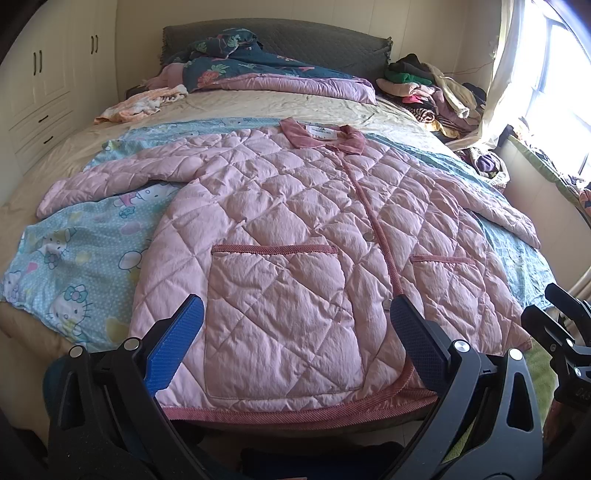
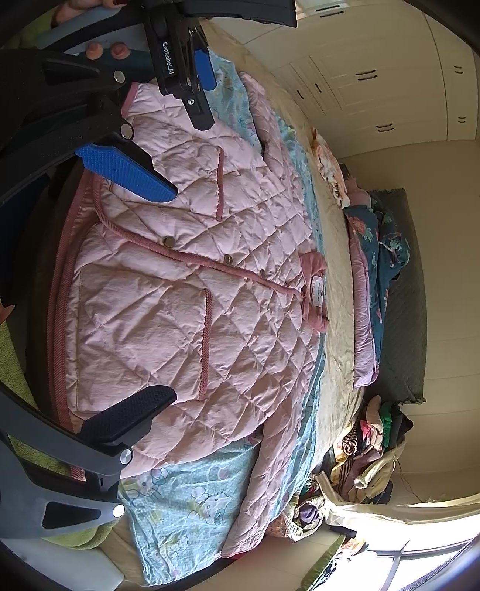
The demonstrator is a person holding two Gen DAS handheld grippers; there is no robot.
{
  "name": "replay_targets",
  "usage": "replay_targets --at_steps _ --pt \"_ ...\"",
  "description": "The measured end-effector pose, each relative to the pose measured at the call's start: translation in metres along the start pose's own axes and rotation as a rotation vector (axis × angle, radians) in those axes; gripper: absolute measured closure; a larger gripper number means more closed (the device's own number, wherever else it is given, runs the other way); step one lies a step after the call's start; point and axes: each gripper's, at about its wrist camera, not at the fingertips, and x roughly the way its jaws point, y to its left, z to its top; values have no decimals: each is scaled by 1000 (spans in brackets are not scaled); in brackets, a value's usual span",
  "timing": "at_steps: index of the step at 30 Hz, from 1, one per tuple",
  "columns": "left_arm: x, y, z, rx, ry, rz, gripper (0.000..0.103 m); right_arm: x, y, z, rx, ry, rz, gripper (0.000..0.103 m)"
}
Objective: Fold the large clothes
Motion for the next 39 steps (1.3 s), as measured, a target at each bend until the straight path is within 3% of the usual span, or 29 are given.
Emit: replay_targets --at_steps 39 --pt "-1 -1 0 0 6 -2 8 4 0 3 2 9 5 4"
